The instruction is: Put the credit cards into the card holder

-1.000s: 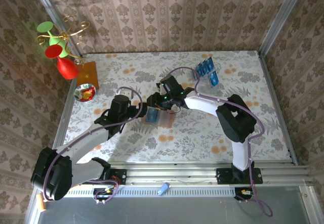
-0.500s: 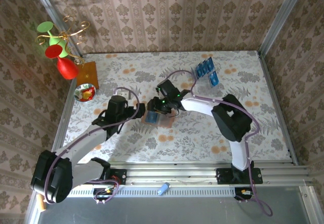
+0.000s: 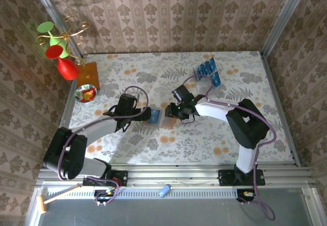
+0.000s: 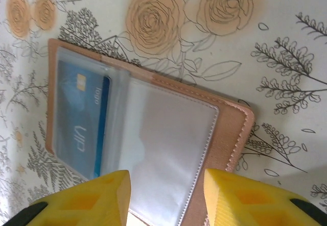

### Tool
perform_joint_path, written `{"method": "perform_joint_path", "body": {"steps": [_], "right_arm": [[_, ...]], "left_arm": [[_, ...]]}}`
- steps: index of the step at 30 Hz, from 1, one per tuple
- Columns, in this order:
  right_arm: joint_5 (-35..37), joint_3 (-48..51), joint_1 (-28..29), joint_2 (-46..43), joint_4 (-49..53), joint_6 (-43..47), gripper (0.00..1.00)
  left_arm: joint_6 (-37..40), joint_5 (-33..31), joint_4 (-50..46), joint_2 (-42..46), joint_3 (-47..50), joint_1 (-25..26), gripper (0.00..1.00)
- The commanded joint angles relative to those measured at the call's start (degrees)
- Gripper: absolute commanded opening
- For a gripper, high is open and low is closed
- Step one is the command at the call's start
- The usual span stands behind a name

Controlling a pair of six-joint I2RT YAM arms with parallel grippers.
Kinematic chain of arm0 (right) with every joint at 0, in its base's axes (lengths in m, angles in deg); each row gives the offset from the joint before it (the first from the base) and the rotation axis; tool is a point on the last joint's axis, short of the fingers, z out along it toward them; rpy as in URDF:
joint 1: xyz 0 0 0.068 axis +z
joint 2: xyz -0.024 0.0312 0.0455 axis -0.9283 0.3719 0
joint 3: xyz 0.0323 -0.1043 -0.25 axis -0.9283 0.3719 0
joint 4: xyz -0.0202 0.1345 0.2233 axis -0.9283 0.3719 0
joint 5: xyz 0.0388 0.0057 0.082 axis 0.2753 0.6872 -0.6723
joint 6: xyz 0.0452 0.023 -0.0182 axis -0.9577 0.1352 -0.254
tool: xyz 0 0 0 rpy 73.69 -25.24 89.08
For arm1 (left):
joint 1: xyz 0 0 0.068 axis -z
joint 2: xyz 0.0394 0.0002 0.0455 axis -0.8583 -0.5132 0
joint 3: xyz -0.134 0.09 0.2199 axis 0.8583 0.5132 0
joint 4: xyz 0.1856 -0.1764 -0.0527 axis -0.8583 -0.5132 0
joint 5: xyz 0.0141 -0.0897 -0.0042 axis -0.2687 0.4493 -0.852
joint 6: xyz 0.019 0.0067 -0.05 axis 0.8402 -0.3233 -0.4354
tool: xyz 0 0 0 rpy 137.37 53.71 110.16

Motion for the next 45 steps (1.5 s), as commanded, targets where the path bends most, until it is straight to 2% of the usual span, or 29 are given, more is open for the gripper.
{"method": "perform_joint_path", "body": {"steps": [1, 11, 24, 38, 40, 45], "right_arm": [[1.26, 0.34, -0.54, -0.02, 0.07, 1.45, 0.44], [-0.53, -0.52, -1.53, 3.13, -0.80, 2.07, 0.44], [-4.14, -4.38, -2.04, 7.11, -1.35, 1.47, 0.42], [-7.47, -4.83, -2.19, 8.27, -3.90, -0.22, 0.29], [-7.59, -5.00, -2.13, 8.35, -3.80, -0.18, 0.29], [-7.57, -6.09, -1.92, 8.60, -2.73, 0.25, 0.38]], "left_arm": [[1.97, 1.33, 0.94, -2.56, -2.40, 0.73, 1.00], [2.01, 1.68, 4.12, -7.54, -2.93, 2.85, 1.00], [-1.68, 2.73, 11.91, -7.60, 3.38, 5.34, 1.00], [-4.29, 3.29, 16.97, -9.47, 6.50, 6.97, 1.00], [-4.28, 3.26, 17.27, -9.52, 6.59, 7.06, 1.00], [-4.47, 3.57, 17.68, -9.33, 6.98, 7.10, 1.00]]}}
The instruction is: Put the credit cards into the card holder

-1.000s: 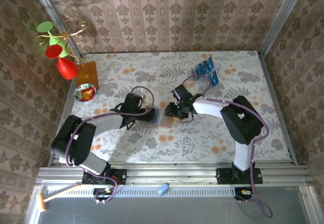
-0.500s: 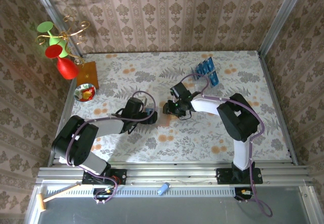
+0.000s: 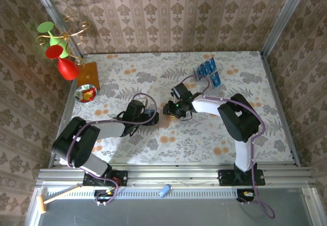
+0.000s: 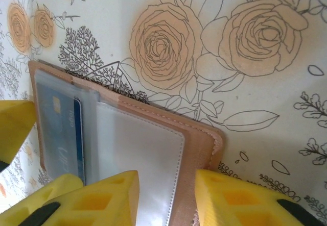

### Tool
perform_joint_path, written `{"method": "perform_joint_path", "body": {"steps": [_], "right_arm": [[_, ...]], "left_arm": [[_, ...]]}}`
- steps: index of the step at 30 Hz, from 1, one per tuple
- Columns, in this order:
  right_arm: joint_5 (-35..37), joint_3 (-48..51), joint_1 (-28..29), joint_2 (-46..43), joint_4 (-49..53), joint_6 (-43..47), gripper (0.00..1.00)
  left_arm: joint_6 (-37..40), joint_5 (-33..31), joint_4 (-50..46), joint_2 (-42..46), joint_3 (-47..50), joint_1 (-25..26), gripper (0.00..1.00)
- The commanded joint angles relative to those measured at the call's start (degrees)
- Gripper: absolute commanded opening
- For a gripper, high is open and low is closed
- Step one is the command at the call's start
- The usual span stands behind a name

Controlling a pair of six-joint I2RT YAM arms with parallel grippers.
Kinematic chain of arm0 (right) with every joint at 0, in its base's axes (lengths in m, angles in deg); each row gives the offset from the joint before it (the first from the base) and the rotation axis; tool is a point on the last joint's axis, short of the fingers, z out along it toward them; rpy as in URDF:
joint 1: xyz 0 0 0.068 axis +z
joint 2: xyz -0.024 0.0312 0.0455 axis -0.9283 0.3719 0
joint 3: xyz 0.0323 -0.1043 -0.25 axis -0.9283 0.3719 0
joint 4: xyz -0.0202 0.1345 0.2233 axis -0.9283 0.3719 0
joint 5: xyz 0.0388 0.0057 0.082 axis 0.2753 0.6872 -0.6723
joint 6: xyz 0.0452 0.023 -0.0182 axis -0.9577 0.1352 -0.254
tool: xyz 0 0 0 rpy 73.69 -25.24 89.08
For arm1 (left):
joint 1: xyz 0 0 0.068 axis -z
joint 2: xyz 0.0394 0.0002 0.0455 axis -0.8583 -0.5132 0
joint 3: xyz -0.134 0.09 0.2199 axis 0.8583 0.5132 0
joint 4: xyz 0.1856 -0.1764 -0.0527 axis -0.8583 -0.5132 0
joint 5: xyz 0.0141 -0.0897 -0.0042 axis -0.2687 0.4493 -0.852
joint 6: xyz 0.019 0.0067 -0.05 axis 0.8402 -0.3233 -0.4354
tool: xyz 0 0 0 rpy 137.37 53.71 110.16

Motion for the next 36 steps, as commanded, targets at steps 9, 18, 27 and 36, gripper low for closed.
{"method": "perform_joint_path", "body": {"steps": [9, 18, 27, 36], "right_arm": [[-2.60, -3.60, 0.00, 2.46, 1.19, 0.17, 0.38], [-3.21, -1.18, -1.81, 0.55, -0.01, -0.09, 0.38], [-1.91, 1.98, -4.73, -7.86, 2.95, 2.46, 0.38], [4.77, 6.58, -7.46, -18.23, 7.81, 5.29, 0.43]], "left_arm": [[-3.26, 3.67, 2.70, -1.28, 2.99, 2.34, 1.00], [-5.52, 2.56, 3.85, -0.92, 3.53, 5.81, 1.00], [-8.06, 0.78, 4.57, 0.01, 3.16, 10.27, 1.00], [-6.32, -1.50, -2.53, 3.45, -0.92, 12.86, 1.00]]}}
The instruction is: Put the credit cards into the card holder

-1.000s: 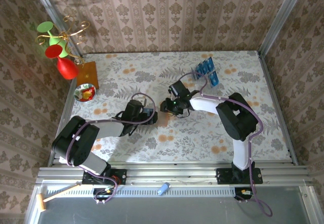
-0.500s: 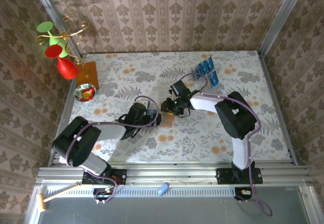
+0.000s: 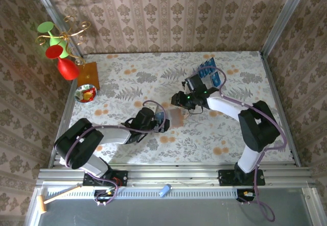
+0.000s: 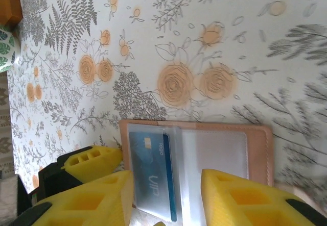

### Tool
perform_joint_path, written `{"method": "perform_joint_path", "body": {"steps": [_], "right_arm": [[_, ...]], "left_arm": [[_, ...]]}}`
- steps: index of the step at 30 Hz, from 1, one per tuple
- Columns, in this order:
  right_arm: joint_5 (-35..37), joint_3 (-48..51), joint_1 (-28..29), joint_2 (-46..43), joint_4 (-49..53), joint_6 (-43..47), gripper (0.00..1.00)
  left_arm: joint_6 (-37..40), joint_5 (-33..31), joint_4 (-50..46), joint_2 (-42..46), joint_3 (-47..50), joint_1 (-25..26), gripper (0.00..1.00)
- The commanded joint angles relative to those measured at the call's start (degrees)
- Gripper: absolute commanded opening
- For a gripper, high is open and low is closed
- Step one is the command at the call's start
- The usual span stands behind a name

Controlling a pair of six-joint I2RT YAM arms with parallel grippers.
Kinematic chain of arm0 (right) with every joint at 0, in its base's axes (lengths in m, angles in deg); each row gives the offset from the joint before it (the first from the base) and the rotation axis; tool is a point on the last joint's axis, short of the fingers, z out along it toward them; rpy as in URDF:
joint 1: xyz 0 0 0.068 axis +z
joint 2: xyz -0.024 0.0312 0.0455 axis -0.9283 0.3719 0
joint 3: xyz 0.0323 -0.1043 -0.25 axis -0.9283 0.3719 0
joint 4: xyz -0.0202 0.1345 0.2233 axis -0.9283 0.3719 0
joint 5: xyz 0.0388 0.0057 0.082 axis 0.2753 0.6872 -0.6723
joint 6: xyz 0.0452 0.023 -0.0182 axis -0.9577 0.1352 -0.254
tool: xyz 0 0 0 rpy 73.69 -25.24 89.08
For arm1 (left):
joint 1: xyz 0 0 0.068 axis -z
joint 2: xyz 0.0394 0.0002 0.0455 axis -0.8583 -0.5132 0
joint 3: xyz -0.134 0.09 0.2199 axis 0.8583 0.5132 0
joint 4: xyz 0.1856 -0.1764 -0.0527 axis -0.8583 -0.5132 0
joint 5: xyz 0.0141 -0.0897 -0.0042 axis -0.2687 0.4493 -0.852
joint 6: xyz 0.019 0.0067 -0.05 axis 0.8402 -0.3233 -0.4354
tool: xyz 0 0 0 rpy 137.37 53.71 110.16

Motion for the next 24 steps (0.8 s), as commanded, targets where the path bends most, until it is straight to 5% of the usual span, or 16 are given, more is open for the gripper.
{"method": "perform_joint_path", "body": {"steps": [1, 9, 17, 21, 24], "right_arm": [[5.71, 2.15, -0.72, -4.32, 5.66, 3.05, 0.44], [12.08, 7.34, -0.71, -7.85, 8.24, 5.85, 0.49], [11.14, 6.90, -0.72, -1.72, 5.23, 6.13, 0.48], [10.78, 5.42, -0.70, 1.57, 4.67, 6.80, 0.41], [10.35, 4.99, -0.68, 3.09, 4.35, 7.64, 0.25]], "left_arm": [[0.15, -0.36, -7.08, 4.63, -2.12, 0.28, 1.00], [2.28, -0.59, -15.39, 13.70, -2.05, -7.09, 1.00], [3.78, 0.55, -18.14, 14.63, -3.20, -9.89, 1.00], [3.31, 0.74, -17.95, 14.36, -3.38, -9.85, 1.00], [3.20, 0.95, -17.94, 14.18, -3.38, -9.87, 1.00]]}}
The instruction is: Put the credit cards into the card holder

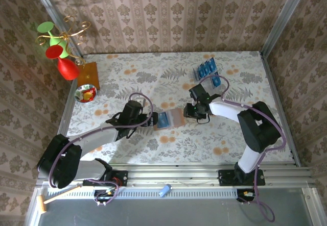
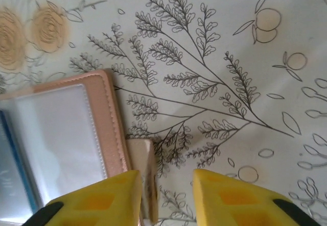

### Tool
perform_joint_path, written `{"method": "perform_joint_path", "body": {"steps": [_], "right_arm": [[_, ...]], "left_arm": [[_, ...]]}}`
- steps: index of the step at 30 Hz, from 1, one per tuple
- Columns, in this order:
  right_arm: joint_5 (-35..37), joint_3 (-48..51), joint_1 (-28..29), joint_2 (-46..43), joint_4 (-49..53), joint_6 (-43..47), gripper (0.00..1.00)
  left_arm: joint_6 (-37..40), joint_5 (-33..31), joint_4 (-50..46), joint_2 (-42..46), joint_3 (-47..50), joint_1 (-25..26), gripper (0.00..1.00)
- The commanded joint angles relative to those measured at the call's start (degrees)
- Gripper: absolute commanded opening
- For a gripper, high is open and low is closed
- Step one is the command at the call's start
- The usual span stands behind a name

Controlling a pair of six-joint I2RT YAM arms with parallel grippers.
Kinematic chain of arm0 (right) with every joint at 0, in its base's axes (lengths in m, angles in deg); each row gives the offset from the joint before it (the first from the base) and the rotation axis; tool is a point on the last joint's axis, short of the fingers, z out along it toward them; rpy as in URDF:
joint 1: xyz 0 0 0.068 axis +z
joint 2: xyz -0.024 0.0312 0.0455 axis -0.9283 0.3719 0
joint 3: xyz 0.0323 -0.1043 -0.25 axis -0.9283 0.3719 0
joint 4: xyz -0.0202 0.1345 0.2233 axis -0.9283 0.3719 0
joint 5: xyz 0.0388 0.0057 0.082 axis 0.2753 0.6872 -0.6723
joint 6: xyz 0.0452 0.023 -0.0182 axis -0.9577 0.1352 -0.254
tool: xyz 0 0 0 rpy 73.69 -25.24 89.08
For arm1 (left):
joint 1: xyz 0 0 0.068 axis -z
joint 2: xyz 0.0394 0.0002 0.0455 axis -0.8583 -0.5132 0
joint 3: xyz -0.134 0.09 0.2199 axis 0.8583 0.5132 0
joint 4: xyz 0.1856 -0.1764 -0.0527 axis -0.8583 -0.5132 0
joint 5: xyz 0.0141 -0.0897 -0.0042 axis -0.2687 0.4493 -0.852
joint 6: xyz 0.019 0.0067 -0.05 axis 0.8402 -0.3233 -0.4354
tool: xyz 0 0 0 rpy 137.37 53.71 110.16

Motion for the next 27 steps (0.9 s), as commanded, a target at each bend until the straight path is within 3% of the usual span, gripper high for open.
{"method": "perform_joint_path", "body": {"steps": [1, 4, 6, 18, 27], "right_arm": [[0.00, -1.74, -0.11, 1.03, -0.96, 1.80, 0.18], [-0.58, -0.08, -0.01, -0.37, -1.23, 2.13, 0.04], [-0.84, 1.56, 0.08, -1.95, -1.28, 2.36, 0.00], [-1.39, 11.63, 1.23, -12.73, -1.99, 0.25, 0.00], [-2.14, 10.77, 1.23, -10.35, -3.44, 3.06, 0.00]], "left_arm": [[0.96, 0.83, -0.98, 0.24, -1.65, -0.26, 1.00], [0.92, 0.88, -1.17, 0.24, -1.48, -0.25, 1.00], [0.75, 0.92, -0.98, 0.16, -1.47, -0.17, 1.00], [0.82, 1.61, -0.39, -2.93, -2.85, 0.48, 1.00], [2.02, 4.88, 0.52, -11.11, -8.39, 1.62, 1.00]]}}
